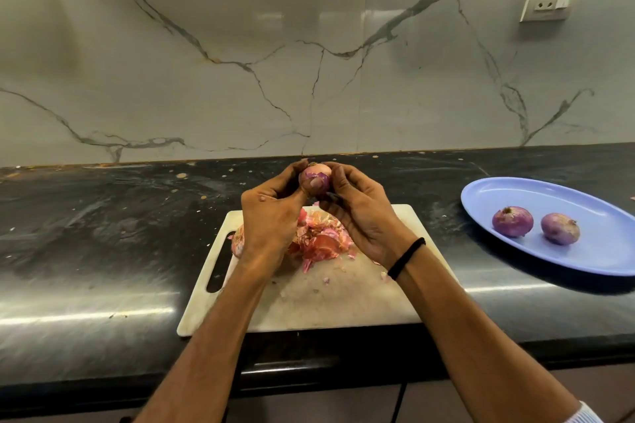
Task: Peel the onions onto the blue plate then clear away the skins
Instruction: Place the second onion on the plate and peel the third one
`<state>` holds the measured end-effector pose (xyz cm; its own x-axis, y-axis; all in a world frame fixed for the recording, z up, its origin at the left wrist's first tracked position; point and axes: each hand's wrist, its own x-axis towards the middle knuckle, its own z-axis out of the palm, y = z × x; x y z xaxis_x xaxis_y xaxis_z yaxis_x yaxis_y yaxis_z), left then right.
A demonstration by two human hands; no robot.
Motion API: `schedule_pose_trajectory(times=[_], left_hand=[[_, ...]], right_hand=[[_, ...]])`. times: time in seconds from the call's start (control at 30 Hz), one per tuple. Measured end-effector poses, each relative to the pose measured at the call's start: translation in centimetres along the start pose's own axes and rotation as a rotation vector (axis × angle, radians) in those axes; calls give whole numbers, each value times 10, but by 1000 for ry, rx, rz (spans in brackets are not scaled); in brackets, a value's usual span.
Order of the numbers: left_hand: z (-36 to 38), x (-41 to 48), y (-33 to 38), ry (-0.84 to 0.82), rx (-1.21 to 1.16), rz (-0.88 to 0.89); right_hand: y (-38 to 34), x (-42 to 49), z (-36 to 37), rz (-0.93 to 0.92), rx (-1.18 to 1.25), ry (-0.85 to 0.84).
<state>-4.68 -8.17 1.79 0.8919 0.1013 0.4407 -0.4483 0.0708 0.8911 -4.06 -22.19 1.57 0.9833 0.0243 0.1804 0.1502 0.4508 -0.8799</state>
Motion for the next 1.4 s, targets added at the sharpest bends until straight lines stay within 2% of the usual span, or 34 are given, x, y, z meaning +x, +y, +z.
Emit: schedule_pose_trajectory(times=[0.23, 0.43, 0.63, 0.93, 1.4], left_hand=[[1, -4, 4, 0, 68, 17], [0, -3, 2, -43, 230, 29], [-4, 1, -5, -78, 221, 95], [-6, 1, -8, -37, 304, 139], [-6, 0, -6, -39, 321, 89]], right_hand=[[-1, 1, -2, -9, 113, -43], [0, 1, -3, -49, 62, 5], [3, 4, -4, -82, 23, -9], [6, 6, -6, -165, -88, 7], [6, 5, -7, -133, -94, 18]])
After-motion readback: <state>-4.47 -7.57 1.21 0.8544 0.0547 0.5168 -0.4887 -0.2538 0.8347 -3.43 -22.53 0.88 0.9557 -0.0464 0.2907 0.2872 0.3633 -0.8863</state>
